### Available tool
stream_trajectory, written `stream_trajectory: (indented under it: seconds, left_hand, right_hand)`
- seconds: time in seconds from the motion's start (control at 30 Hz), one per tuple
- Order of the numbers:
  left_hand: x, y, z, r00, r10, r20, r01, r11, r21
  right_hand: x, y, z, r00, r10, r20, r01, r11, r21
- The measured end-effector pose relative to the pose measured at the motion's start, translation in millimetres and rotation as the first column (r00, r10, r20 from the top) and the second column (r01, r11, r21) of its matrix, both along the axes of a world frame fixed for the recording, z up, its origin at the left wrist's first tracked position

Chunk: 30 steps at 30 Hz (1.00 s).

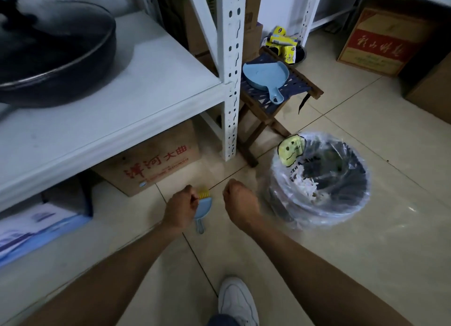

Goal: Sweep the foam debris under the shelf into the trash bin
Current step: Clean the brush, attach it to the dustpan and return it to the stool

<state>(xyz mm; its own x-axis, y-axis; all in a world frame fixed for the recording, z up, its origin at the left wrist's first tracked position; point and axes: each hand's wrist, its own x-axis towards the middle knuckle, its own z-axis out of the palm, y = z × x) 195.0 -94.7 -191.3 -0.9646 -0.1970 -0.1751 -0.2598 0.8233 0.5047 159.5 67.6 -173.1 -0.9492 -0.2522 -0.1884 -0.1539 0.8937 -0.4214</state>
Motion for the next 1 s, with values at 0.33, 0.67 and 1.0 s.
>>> stream_trajectory:
  seconds: [0.33, 0.67, 1.0]
  left_hand:
    - [15, -4, -84, 0.907, 0.18, 0.381, -0.212, 0.976, 0.044]
    - [5, -1, -110, 0.729, 0.452, 0.514, -0.567, 0.819, 0.084]
    - [3, 8, -110, 0.685, 0.465, 0.561, -0.662, 0.718, 0.214]
  right_hand:
    - [17, -56, -88, 0.895, -0.008, 0.447, 0.019, 1.0, -0.021]
    - [19, -85, -111, 0.828, -0.202, 0.523, 0.214, 0.976, 0.037]
    - [12, -78, -101, 0.802, -0.286, 0.525, 0.333, 0.943, 0.004]
